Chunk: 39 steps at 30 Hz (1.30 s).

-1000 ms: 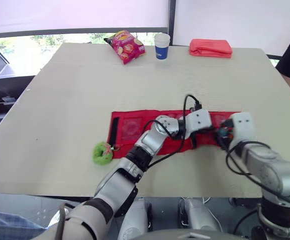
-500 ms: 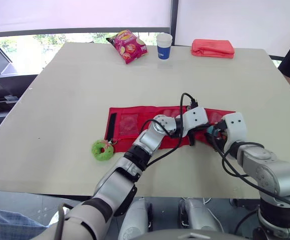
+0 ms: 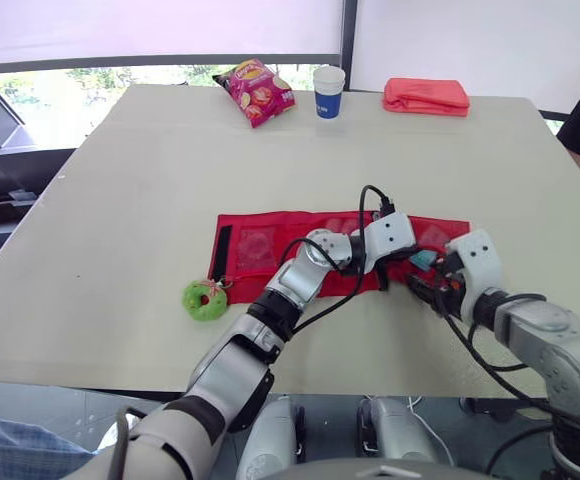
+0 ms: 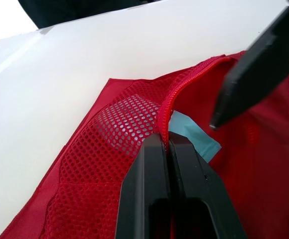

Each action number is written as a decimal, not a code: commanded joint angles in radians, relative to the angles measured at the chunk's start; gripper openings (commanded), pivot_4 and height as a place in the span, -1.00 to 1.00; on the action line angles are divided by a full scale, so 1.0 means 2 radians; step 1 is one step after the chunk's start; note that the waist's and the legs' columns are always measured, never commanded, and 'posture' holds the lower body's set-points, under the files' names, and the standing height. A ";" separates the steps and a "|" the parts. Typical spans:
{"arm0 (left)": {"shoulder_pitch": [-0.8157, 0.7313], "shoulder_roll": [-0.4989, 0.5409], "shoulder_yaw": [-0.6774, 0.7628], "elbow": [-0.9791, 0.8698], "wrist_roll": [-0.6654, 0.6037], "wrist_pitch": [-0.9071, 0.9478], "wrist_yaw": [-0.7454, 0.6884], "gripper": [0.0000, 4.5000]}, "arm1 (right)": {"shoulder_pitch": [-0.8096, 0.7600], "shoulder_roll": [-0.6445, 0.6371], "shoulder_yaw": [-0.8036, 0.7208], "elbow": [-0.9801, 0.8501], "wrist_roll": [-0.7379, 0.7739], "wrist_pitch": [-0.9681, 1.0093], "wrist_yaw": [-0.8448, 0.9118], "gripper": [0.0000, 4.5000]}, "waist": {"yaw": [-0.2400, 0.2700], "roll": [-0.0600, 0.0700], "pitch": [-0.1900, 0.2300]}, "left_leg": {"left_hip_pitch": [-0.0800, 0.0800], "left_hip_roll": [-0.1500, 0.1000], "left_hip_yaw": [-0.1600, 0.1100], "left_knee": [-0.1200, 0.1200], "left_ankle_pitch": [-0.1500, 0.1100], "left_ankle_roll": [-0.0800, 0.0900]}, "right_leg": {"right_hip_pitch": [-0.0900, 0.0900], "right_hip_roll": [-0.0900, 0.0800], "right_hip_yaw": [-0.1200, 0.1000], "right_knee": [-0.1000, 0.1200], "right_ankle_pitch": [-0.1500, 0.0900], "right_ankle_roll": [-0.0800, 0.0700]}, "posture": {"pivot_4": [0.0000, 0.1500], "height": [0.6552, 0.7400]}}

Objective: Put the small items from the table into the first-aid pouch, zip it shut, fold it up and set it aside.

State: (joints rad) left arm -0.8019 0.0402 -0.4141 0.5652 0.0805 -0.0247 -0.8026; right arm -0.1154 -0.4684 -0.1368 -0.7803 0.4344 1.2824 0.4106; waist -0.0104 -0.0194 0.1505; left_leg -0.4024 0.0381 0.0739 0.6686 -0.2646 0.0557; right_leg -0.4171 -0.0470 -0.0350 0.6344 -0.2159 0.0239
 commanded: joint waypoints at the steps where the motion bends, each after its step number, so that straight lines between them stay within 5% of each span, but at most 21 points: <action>1: -0.008 -0.003 0.007 -0.004 0.002 -0.003 0.003 -1.00 | 0.025 -0.028 -0.051 -0.035 0.035 -0.029 0.043 0.44 | 0.000 0.000 0.000 | 0.000 0.000 0.000 0.000 0.000 0.000 | 0.000 0.000 0.000 0.000 0.000 0.000 | 1.00 1.00; 16: 0.014 0.004 -0.003 -0.031 -0.024 -0.010 -0.084 -1.00 | 0.123 -0.075 -0.285 0.034 0.147 -0.078 0.109 0.44 | 0.001 0.000 0.000 | 0.000 0.000 0.000 0.000 0.000 0.000 | 0.000 0.000 0.000 -0.001 -0.001 -0.001 | 1.00 1.00; 25: 0.039 0.039 0.010 -0.097 -0.062 -0.003 -0.155 0.90 | 0.120 -0.088 -0.249 0.086 0.157 -0.087 0.086 0.42 | 0.001 0.000 0.000 | 0.000 0.000 0.000 0.000 0.000 0.000 | 0.000 0.000 0.001 -0.001 -0.001 -0.002 | 1.00 1.00; 39: 0.138 0.217 0.131 -0.333 -0.219 0.137 -0.220 0.95 | 0.028 -0.084 -0.166 0.237 0.123 -0.117 0.048 0.42 | 0.003 0.000 0.000 | 0.001 0.000 0.000 0.000 0.000 0.000 | 0.001 0.000 0.002 -0.001 -0.001 -0.002 | 1.00 1.00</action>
State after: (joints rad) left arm -0.5298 0.4556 -0.1926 -0.0281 -0.3110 0.2317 -1.2433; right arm -0.0355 -0.6316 -0.4722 -0.3357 0.6959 1.0771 0.5174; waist -0.0050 -0.0188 0.1507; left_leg -0.4016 0.0385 0.0739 0.6683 -0.2646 0.0557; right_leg -0.4152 -0.0468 -0.0307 0.6325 -0.2178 0.0205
